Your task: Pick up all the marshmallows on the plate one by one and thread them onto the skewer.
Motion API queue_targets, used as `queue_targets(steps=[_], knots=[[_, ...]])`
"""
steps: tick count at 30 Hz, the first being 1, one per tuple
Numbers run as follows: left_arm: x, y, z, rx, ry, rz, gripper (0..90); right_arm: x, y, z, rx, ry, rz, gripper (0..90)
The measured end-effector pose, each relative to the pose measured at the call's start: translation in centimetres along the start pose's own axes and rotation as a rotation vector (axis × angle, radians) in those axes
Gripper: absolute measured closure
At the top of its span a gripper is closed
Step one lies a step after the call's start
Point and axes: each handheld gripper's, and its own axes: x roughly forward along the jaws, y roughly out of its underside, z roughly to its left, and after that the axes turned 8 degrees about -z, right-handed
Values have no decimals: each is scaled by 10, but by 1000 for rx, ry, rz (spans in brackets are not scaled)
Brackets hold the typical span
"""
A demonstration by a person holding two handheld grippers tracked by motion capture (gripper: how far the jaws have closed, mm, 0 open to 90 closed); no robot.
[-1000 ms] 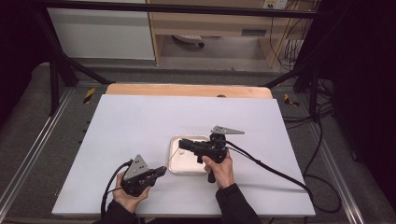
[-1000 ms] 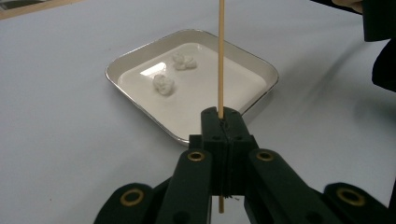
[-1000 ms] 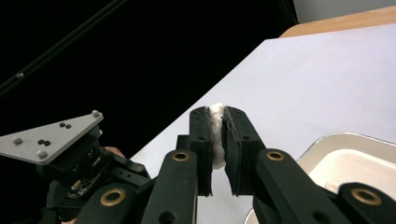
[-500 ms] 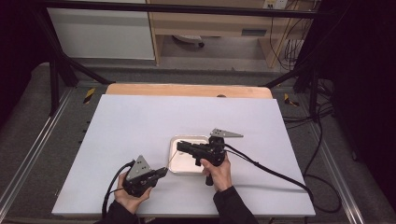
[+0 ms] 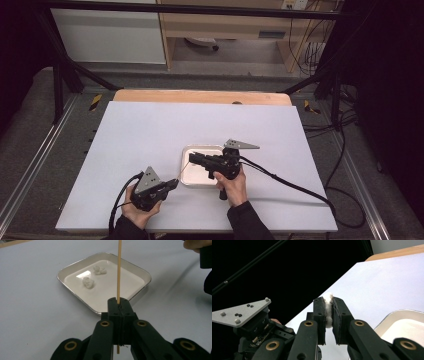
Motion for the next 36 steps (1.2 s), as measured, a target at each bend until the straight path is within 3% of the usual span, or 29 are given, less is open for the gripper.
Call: queue_targets(steps=[36], knots=[[3, 0, -1, 9, 2, 16, 894, 3, 10, -3, 2, 8, 29, 822]])
